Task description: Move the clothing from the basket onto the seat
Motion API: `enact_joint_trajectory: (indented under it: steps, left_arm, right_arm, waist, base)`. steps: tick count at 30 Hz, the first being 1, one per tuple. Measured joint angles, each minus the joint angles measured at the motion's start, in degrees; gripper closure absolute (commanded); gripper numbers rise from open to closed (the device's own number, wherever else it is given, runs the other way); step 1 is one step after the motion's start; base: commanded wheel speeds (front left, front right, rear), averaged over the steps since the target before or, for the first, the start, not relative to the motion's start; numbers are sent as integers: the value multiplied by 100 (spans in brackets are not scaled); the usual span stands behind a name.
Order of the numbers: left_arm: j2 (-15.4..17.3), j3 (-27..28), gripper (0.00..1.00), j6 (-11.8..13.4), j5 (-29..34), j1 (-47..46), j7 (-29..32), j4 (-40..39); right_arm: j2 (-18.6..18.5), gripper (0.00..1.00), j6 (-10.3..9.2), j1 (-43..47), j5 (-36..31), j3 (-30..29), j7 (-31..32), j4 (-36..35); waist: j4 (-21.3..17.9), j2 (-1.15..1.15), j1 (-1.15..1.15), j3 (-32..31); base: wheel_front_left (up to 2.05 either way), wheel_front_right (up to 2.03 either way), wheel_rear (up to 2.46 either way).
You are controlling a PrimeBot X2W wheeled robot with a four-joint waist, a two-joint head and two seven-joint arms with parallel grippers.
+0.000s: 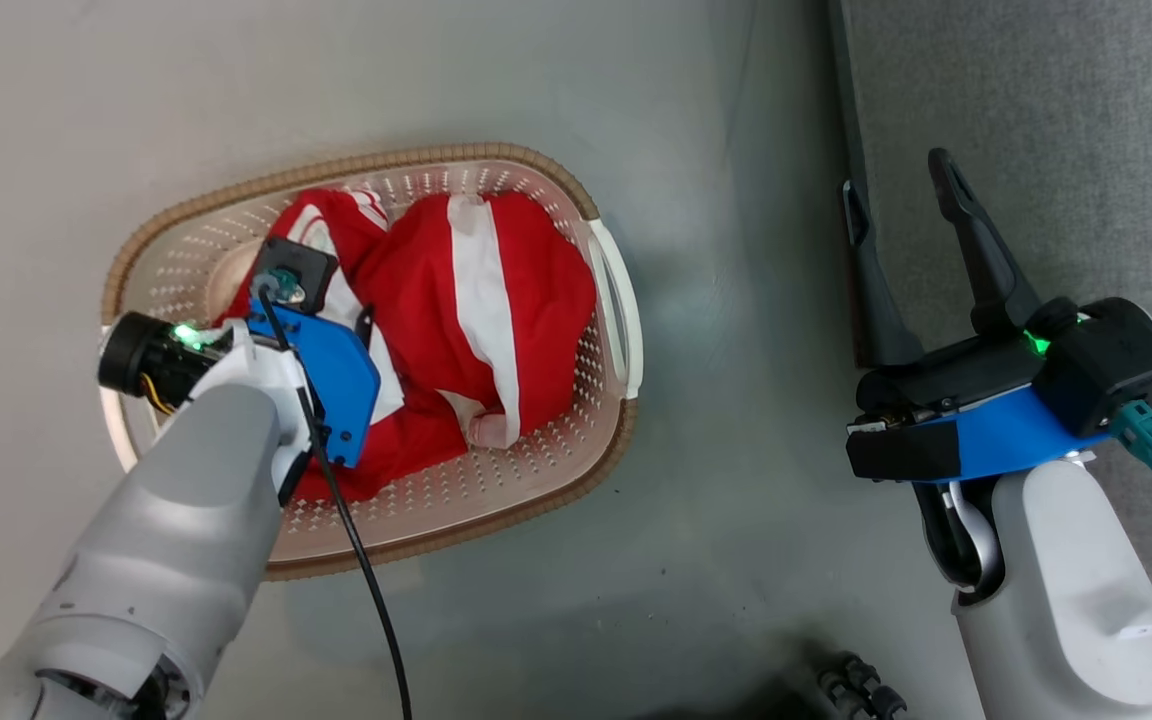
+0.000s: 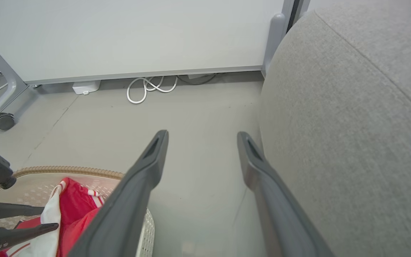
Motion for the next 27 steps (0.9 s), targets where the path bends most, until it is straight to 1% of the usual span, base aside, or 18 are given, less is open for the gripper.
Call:
enact_joint_trajectory:
  steps: [7, 13, 16, 17, 18, 19, 27]
  left_arm:
    - [102, -156, 0, 214, 156, -312, 127, 89]
    - [176, -200, 0, 309, 192, -425, 221, 121]
    - [179, -277, 0, 315, 216, -484, 288, 126]
    - [180, -302, 33, 300, 234, -495, 322, 126]
    - [180, -312, 70, 293, 233, -498, 325, 126]
    - [182, -327, 100, 289, 234, -498, 326, 129]
    - [154, -365, 100, 189, 186, -486, 368, 137]
  right_arm:
    - [-1, 0, 0, -18, 56, 1, 0, -102]
    - [0, 0, 0, -19, 98, -8, 0, -135]
    - [0, 0, 0, -19, 98, -19, 0, -153]
    - [0, 0, 0, -19, 98, -26, 0, -153]
    - [0, 0, 0, -19, 98, -37, 0, -154]
    - [0, 0, 0, -19, 98, -43, 0, -153]
    - [0, 0, 0, -31, 104, -49, 0, -114]
  waist:
    - [-99, 0, 0, 386]
    - [-161, 0, 0, 606]
    - [-172, 0, 0, 643]
    - [-169, 0, 0, 647]
    - [-164, 0, 0, 649]
    - [-160, 0, 0, 648]
    - [-113, 0, 0, 550]
  base:
    - [0, 0, 0]
    - [0, 0, 0]
    - [0, 0, 0]
    - [0, 0, 0]
    - [0, 0, 0]
    - [0, 0, 0]
    - [0, 0, 0]
